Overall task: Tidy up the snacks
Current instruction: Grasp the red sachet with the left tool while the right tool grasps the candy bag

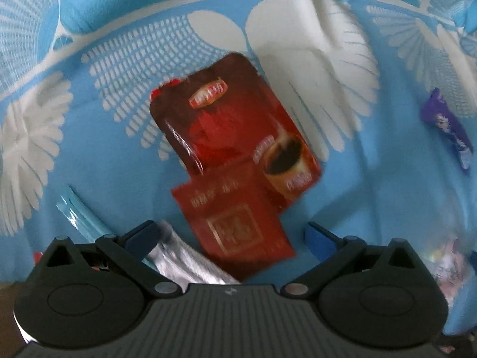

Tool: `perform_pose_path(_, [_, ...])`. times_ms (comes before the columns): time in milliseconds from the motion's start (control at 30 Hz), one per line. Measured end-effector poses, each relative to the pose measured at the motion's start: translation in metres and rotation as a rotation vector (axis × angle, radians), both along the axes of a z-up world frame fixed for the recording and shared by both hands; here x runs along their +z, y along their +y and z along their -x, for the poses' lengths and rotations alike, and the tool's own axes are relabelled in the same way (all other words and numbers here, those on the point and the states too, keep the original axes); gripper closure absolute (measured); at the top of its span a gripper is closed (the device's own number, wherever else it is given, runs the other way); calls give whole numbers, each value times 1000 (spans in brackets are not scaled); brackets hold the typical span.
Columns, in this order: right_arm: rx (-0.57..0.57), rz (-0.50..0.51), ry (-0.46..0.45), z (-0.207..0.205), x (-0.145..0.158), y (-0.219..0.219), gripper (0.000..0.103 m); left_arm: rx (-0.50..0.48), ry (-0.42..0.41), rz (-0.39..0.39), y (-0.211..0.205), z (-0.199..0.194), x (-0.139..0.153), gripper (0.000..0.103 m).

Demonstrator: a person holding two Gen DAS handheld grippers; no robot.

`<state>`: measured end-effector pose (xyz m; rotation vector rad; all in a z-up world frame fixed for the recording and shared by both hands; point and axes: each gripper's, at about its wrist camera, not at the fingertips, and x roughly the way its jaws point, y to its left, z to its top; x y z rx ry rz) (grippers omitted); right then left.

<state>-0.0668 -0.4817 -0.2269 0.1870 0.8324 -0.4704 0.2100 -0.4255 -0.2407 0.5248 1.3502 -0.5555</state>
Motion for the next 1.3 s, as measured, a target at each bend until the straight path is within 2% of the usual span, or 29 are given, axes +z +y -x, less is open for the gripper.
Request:
perform_pose_path(67, [1, -14, 12, 5, 2, -2, 0, 1, -2, 8, 0, -1, 1, 0])
perform_pose_path(167, [6, -38, -27, 11, -4, -6, 0, 8, -3, 13, 5, -2, 0, 0])
perform_pose_path(267, [54, -63, 55, 8, 2, -3, 0, 29, -2, 18, 9, -1, 1, 0])
perform_pose_path(333, [93, -12, 63, 11, -1, 5, 0, 41, -15, 16, 11, 2, 0, 1])
perform_pose_path(400, [89, -18, 36, 13, -4, 3, 0, 57, -34, 29, 12, 5, 2, 10])
perform_pose_path(433, [75, -32, 26, 11, -5, -1, 0, 60, -45, 39, 15, 9, 7, 25])
perform_pose_path(467, [48, -43, 11, 9, -6, -4, 0, 60, -50, 54, 15, 11, 13, 48])
perform_pose_path(533, [23, -27, -1, 6, -7, 0, 1, 64, -21, 73, 13, 11, 19, 54])
perform_pose_path(567, [38, -14, -16, 8, -6, 4, 14, 76, -19, 85, 17, 12, 24, 55])
perform_pose_path(600, [53, -2, -35, 11, -3, 9, 36, 74, -30, 95, 19, 12, 29, 55])
perform_pose_path(667, [43, 42, -43, 12, 4, 22, 64, 71, -47, 125, 28, 14, 41, 56])
perform_pose_path(800, [-16, 97, -59, 12, 10, 33, 87, 99, -58, 172, 52, 17, 79, 56])
perform_pose_path(1067, [-152, 54, -268, 36, 74, 76, 87, 108, -145, 273, 133, 44, 168, 55])
perform_pose_path(1300, [-128, 1, -413, 88, 140, 148, 87, 109, -188, 368, 238, 91, 243, 55])
